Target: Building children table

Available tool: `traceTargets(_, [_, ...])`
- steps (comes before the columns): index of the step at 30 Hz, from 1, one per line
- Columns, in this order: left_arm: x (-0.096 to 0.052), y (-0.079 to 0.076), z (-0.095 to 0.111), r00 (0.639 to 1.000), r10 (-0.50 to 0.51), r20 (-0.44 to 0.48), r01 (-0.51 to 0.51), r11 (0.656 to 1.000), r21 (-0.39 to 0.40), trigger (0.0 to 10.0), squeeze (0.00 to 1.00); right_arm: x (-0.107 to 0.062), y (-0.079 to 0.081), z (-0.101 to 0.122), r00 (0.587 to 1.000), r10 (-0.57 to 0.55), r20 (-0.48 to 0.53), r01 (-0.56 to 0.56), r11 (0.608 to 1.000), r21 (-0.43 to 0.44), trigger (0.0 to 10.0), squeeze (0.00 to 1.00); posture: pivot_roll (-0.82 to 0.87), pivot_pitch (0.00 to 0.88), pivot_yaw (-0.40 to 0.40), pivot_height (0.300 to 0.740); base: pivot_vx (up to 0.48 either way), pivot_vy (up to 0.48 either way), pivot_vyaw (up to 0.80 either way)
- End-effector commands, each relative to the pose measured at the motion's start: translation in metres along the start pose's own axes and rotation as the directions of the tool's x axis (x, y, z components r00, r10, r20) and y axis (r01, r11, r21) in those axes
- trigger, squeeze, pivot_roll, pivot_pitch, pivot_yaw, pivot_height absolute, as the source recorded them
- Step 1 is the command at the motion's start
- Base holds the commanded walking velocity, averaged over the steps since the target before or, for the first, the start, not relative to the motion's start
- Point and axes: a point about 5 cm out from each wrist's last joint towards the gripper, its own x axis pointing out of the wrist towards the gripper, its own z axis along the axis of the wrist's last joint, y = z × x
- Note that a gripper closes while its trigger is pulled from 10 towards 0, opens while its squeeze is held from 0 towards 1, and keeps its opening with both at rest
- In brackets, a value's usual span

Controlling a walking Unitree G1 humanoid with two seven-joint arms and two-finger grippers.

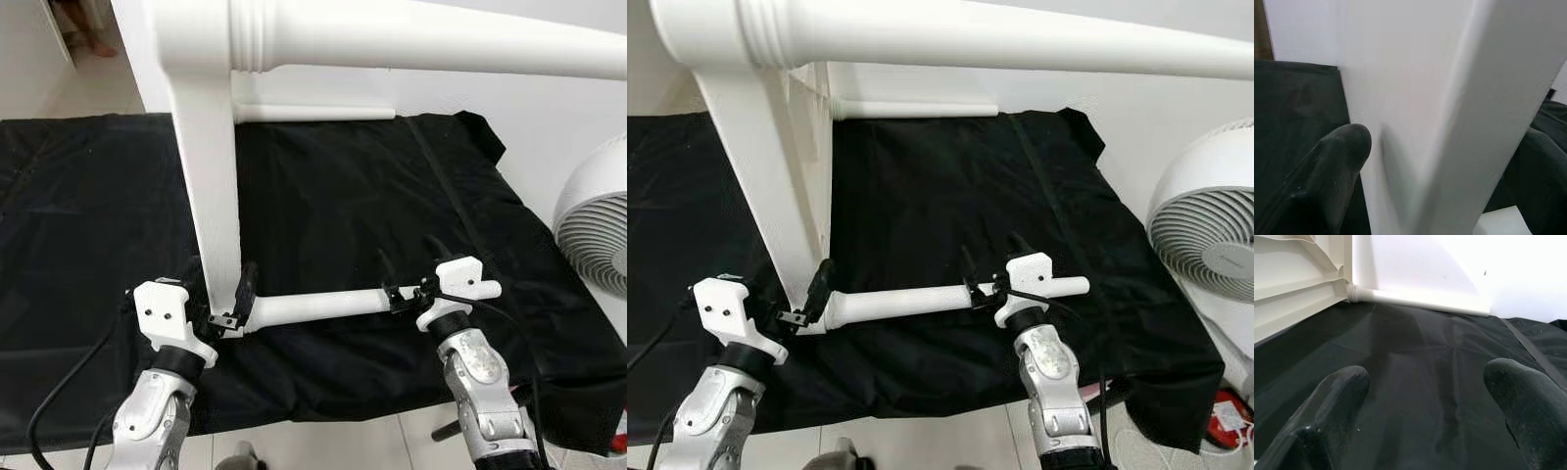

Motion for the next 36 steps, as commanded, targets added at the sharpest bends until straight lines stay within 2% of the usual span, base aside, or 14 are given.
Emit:
traceTargets(1, [-0.001, 0.0, -0.004, 0.999, -0.004, -0.034, 0.004, 1.0, 0.014, 10.0, 0.0, -0.003, -0.003, -0.002, 1.0, -0.005, -0.015, 0.005, 1.0, -0.006, 10.0, 0.0, -0.03, 0.074, -0.002, 0.74, 0.0, 0.0, 0.0])
traceTargets(2, [0.004, -0.006, -0.006, 0.997, -0.033, -0.064, 0.037, 0.998, 0.059, 10.0, 0.0, -0.003, -0.003, -0.002, 1.0, -0.005, -0.017, 0.004, 1.0, -0.01, 10.0, 0.0, -0.04, 0.071, -0.001, 0.74, 0.0, 0.0, 0.0])
traceTargets(9, [0.015, -0.017, -0.013, 0.989, -0.042, -0.142, 0.062, 0.989, 0.135, 10.0, 0.0, -0.001, -0.003, -0.001, 1.0, -0.007, -0.015, 0.007, 1.0, -0.015, 10.0, 0.0, -0.04, 0.072, 0.002, 0.74, 0.0, 0.0, 0.0])
traceTargets(14, [0.025, -0.021, -0.015, 0.984, -0.03, -0.176, 0.055, 0.989, 0.138, 10.0, 0.0, 0.0, -0.003, 0.0, 1.0, -0.013, -0.011, 0.012, 1.0, -0.017, 10.0, 0.0, -0.05, 0.08, 0.006, 0.74, 0.0, 0.0, 0.0])
traceTargets(16, [0.035, -0.022, -0.015, 0.982, 0.02, -0.19, 0.013, 0.986, 0.168, 10.0, 0.0, 0.002, -0.004, 0.002, 1.0, -0.018, -0.007, 0.018, 1.0, -0.018, 10.0, 0.0, -0.06, 0.095, 0.008, 0.74, 0.0, 0.0, 0.0])
traceTargets(22, [0.051, -0.021, -0.008, 0.975, 0.121, -0.186, -0.084, 0.977, 0.196, 10.0, 0.0, 0.002, -0.003, 0.004, 1.0, -0.026, -0.005, 0.026, 0.999, -0.02, 10.0, 0.0, -0.06, 0.103, 0.009, 0.74, 0.0, 0.0, 0.0])
traceTargets(30, [0.059, -0.016, 0.0, 0.953, 0.247, -0.177, -0.203, 0.95, 0.237, 10.0, 0.0, 0.003, -0.004, 0.005, 0.999, -0.034, -0.005, 0.034, 0.999, -0.02, 10.0, 0.0, -0.06, 0.114, 0.012, 0.74, 0.0, 0.0, 0.0])
traceTargets(31, [0.06, -0.011, 0.002, 0.932, 0.321, -0.171, -0.275, 0.93, 0.245, 10.0, 0.0, 0.002, -0.004, 0.005, 0.999, -0.036, -0.005, 0.036, 0.999, -0.02, 10.0, 0.0, -0.06, 0.114, 0.012, 0.74, 0.0, 0.0, 0.0])
traceTargets(32, [0.06, -0.011, 0.002, 0.932, 0.321, -0.171, -0.275, 0.93, 0.245, 10.0, 0.0, 0.002, -0.004, 0.005, 0.999, -0.036, -0.005, 0.036, 0.999, -0.02, 10.0, 0.0, -0.06, 0.114, 0.012, 0.74, 0.0, 0.0, 0.0])
traceTargets(34, [0.059, -0.001, 0.007, 0.879, 0.448, -0.16, -0.403, 0.88, 0.249, 10.0, 0.0, 0.003, -0.003, 0.005, 0.999, -0.039, -0.006, 0.039, 0.999, -0.018, 10.0, 0.0, -0.06, 0.121, 0.013, 0.74, 0.0, 0.0, 0.0])
traceTargets(36, [0.055, 0.005, 0.011, 0.841, 0.523, -0.14, -0.48, 0.839, 0.256, 10.0, 0.0, 0.002, -0.002, 0.005, 0.999, -0.04, -0.006, 0.04, 0.999, -0.016, 10.0, 0.0, -0.06, 0.128, 0.014, 0.74, 0.0, 0.0, 0.0])
